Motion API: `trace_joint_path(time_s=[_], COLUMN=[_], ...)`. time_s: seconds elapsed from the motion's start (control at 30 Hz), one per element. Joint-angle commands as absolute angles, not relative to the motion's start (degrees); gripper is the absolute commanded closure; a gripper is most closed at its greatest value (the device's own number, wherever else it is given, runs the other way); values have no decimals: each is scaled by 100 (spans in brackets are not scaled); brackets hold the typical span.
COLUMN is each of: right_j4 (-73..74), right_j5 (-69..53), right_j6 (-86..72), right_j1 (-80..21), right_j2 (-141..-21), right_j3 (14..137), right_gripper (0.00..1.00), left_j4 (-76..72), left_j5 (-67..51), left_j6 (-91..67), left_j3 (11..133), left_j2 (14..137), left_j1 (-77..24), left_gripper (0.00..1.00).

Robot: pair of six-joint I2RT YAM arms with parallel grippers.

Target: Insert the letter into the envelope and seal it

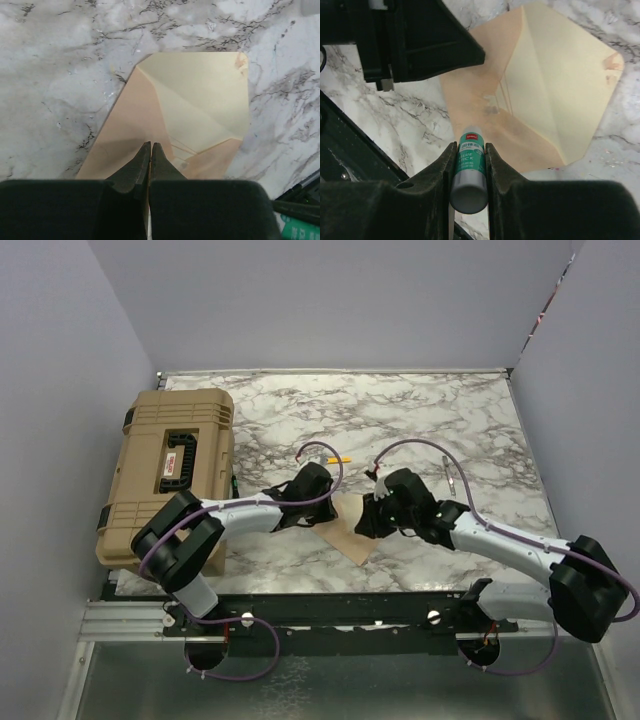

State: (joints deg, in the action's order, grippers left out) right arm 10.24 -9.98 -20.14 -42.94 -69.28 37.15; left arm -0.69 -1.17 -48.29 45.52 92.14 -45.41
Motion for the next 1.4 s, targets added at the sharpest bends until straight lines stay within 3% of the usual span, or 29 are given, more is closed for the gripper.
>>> trace_joint_path(time_s=[0.0,0.87,1.37], right_j4=[805,522,1621], right_j5=[-902,-52,84], right_j6=[-2214,-1982,-1928], right_j1=[-4578,-4713,-4948], right_j2=[-7194,-8935,-8252], right_j3=[3666,4486,4107], right_gripper=[99,99,99], left_j4=[-71,-573,-818], left_j5=[254,-302,-666], left_j6=[-4656,-5168,-5404], left_j3=[4669,3637,3446], left_j2=[9471,9460,9491], left_j1=[-4546,-4309,-4002], left_gripper=[100,100,100])
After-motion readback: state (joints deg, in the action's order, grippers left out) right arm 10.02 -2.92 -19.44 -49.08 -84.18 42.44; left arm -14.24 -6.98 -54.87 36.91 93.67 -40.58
